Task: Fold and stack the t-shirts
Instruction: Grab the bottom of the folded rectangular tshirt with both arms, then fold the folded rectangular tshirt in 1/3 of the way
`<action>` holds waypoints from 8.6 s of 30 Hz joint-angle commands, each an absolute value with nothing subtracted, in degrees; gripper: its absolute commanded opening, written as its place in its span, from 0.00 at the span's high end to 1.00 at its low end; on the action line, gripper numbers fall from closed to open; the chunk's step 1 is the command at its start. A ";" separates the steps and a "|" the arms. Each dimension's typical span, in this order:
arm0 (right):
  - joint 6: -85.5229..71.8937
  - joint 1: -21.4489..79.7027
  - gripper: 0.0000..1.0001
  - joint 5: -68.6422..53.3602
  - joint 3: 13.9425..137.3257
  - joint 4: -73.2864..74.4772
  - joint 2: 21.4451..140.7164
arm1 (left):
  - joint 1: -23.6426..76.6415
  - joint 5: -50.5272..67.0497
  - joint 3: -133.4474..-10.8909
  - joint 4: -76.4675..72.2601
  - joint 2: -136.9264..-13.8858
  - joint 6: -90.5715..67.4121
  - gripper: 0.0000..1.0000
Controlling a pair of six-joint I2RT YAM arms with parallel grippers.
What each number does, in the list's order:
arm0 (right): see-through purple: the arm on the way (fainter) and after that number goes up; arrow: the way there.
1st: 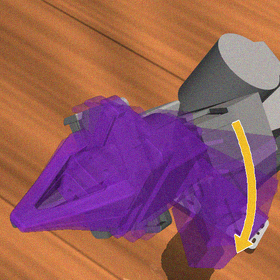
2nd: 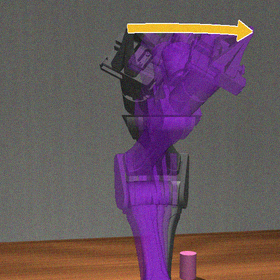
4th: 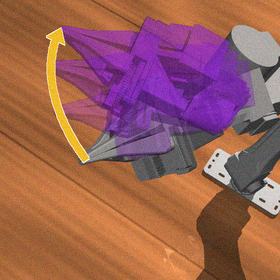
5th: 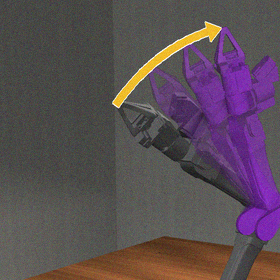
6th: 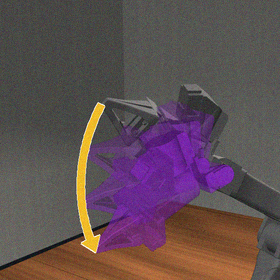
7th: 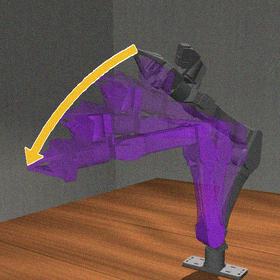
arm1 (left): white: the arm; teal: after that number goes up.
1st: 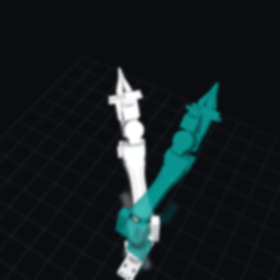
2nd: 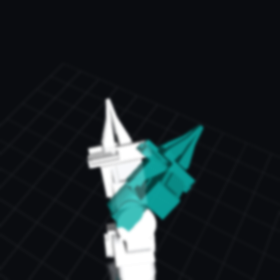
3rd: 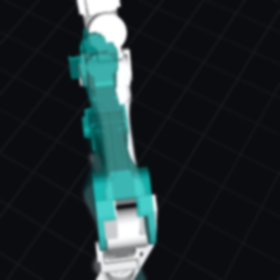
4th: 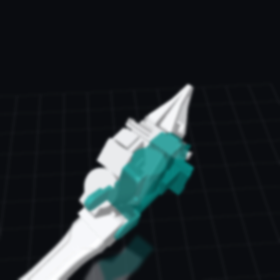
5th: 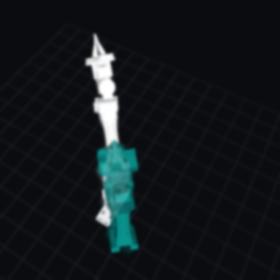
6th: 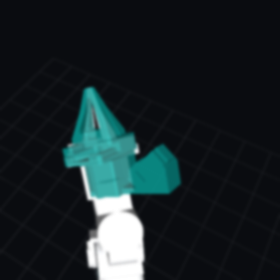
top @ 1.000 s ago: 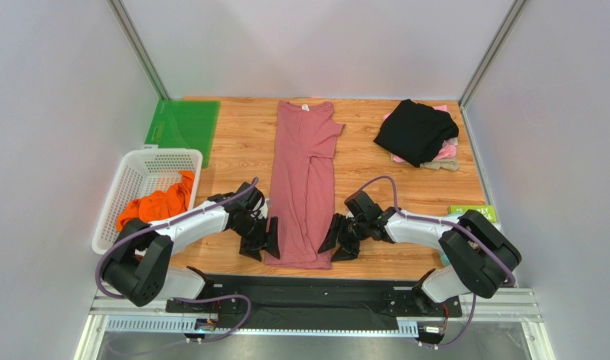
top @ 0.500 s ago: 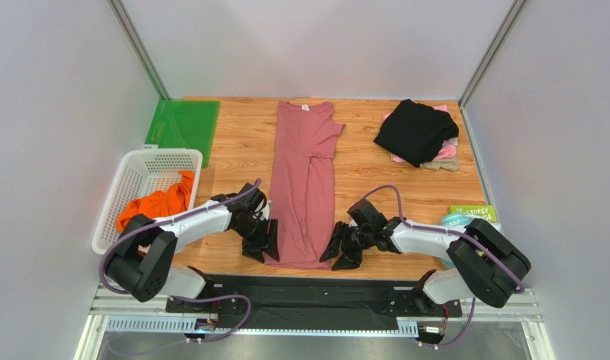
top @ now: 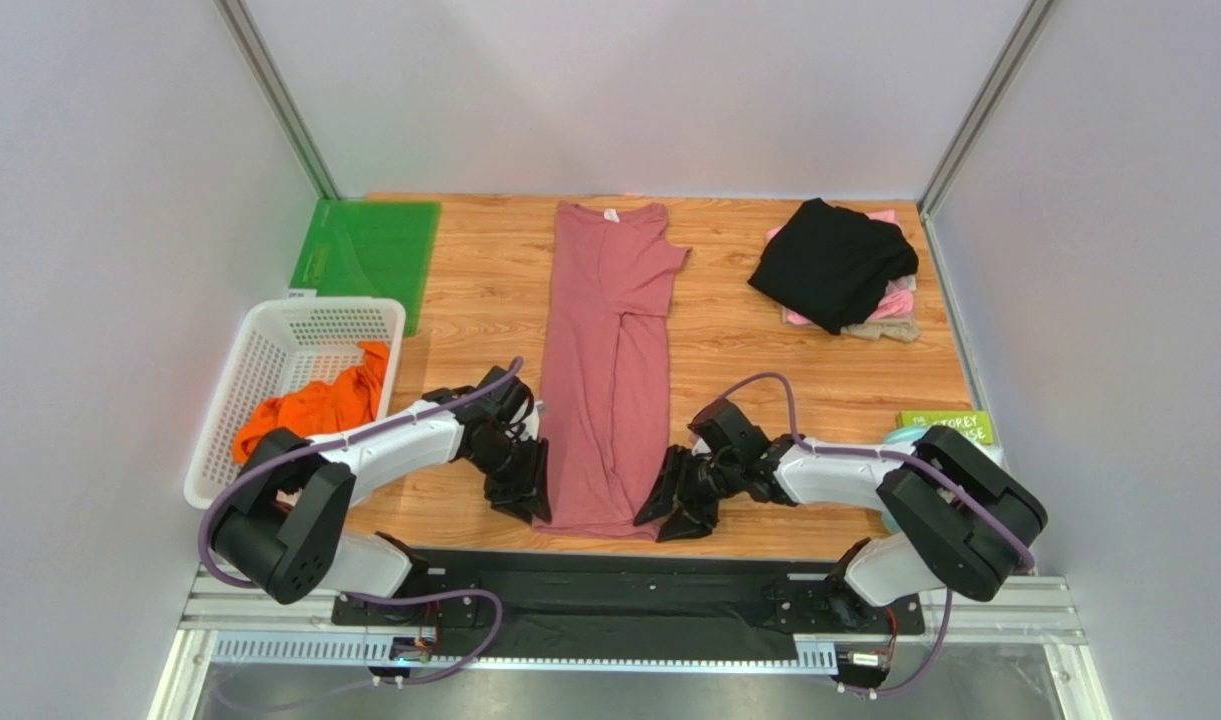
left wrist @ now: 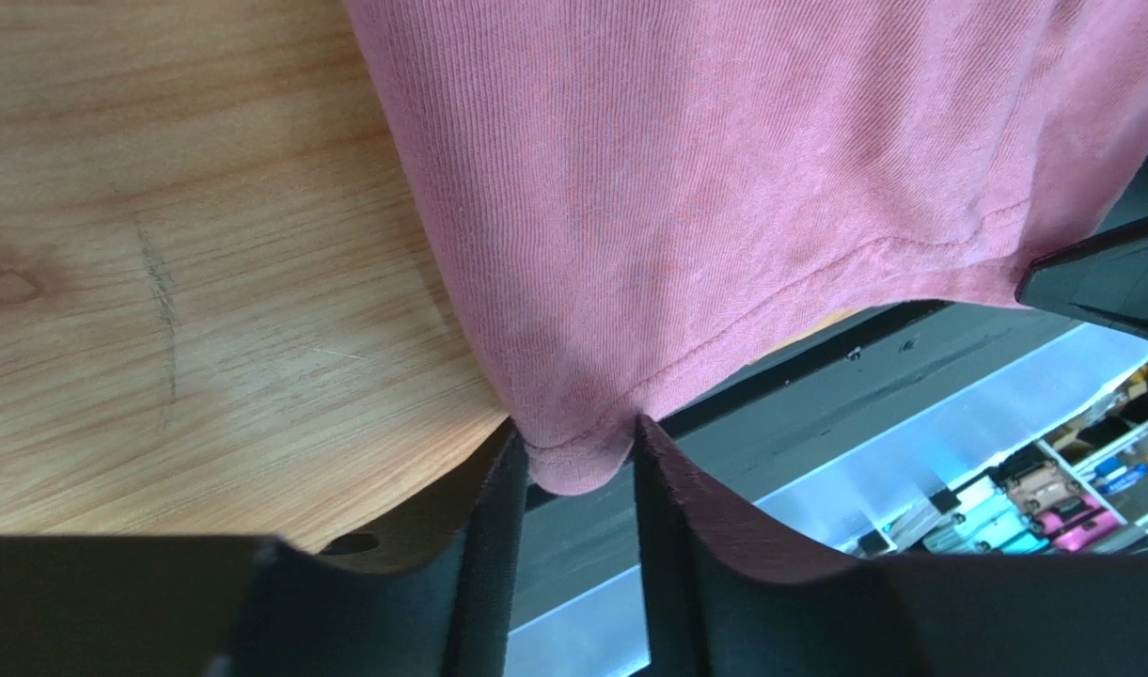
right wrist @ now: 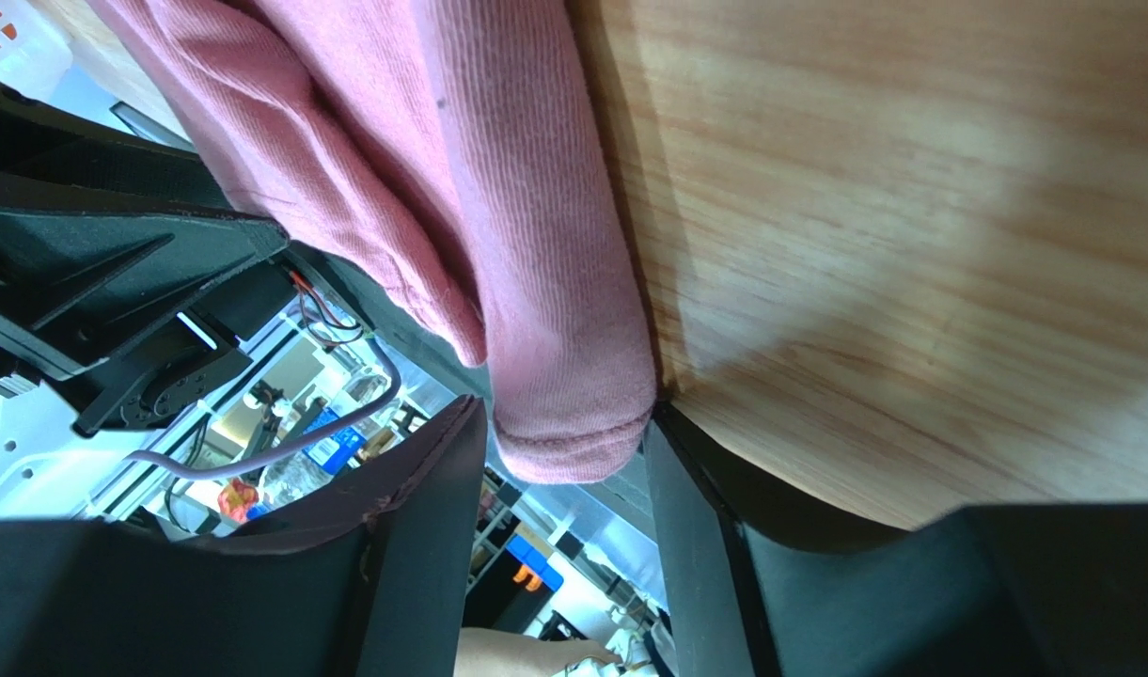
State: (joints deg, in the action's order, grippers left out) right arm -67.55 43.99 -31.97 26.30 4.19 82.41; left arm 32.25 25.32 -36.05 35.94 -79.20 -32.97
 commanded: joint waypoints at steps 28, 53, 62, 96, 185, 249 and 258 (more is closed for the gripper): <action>-66.89 44.65 0.72 -28.13 27.25 15.46 70.49 | 31.73 33.40 -50.19 55.02 -81.12 -19.87 1.00; -63.98 44.56 0.44 -27.77 26.63 11.17 78.83 | 31.73 34.89 -46.58 52.29 -79.45 -20.04 1.00; -65.65 44.56 0.60 -29.27 26.02 4.40 84.37 | 31.73 34.89 -46.32 51.86 -79.63 -19.95 1.00; -67.06 49.56 1.00 -29.27 28.65 23.54 62.06 | 31.46 43.77 -47.73 59.06 -73.13 -13.27 1.00; -43.33 18.81 0.93 -41.75 75.32 23.64 115.40 | 15.12 27.07 -94.65 52.56 -119.88 -14.77 1.00; -40.61 16.17 0.61 -42.80 88.07 26.02 127.88 | 16.35 30.59 -84.37 30.50 -118.21 -10.02 0.31; -39.73 15.56 0.62 -42.80 90.96 29.34 123.06 | 14.59 29.36 -89.90 35.32 -113.91 -8.26 0.32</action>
